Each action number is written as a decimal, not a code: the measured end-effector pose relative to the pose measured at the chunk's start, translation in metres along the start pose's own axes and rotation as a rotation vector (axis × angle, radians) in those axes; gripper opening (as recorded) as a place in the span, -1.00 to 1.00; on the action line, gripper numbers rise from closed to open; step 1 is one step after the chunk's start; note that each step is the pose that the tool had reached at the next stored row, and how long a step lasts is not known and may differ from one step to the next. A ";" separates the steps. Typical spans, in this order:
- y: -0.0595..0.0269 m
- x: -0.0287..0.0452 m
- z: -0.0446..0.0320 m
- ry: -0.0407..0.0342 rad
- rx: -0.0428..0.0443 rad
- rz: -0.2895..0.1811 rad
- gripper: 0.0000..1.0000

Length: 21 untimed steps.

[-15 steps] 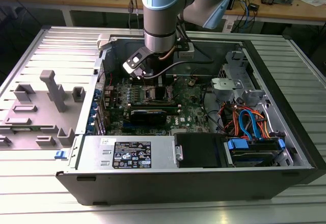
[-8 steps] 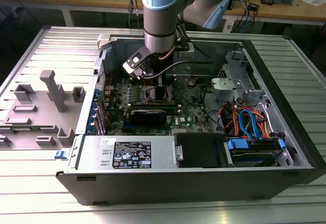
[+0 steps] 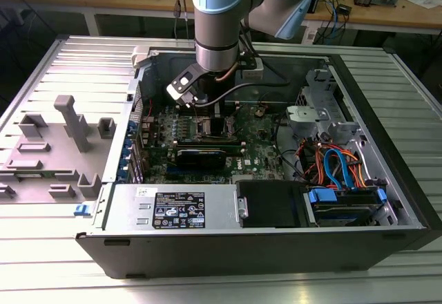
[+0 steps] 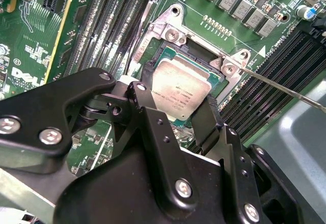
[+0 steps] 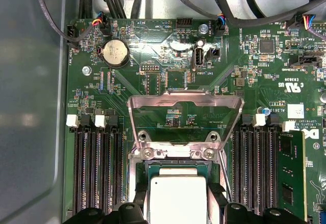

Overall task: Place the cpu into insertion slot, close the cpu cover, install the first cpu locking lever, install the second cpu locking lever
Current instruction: 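Place the cpu into insertion slot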

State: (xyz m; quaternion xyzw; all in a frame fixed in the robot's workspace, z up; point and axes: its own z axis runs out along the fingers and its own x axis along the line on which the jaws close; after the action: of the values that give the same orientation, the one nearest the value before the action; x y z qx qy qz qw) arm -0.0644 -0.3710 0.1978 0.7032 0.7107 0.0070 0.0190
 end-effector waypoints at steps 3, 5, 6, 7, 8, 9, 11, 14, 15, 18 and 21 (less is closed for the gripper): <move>0.0001 0.0001 0.0002 0.0006 -0.0003 0.000 0.23; 0.0000 0.0000 0.0001 0.0001 0.0000 0.000 0.23; 0.0000 0.0000 0.0001 0.0001 -0.0001 0.000 0.23; 0.0000 0.0000 0.0001 0.0001 -0.0001 0.000 0.23; 0.0000 0.0000 0.0000 0.0001 0.0000 0.000 0.23; 0.0000 0.0000 -0.0003 0.0000 0.0001 0.000 0.23; 0.0001 0.0000 -0.0023 0.0001 0.0000 0.000 0.23; 0.0003 -0.0001 -0.0075 0.0000 0.0002 0.000 0.23; 0.0005 -0.0001 -0.0095 0.0001 0.0002 0.000 0.23; 0.0009 -0.0002 -0.0130 0.0001 0.0004 0.001 0.23; 0.0021 -0.0004 -0.0222 0.0001 0.0030 0.002 0.23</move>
State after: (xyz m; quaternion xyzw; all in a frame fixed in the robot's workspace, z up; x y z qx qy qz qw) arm -0.0632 -0.3710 0.2201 0.7039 0.7100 0.0060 0.0179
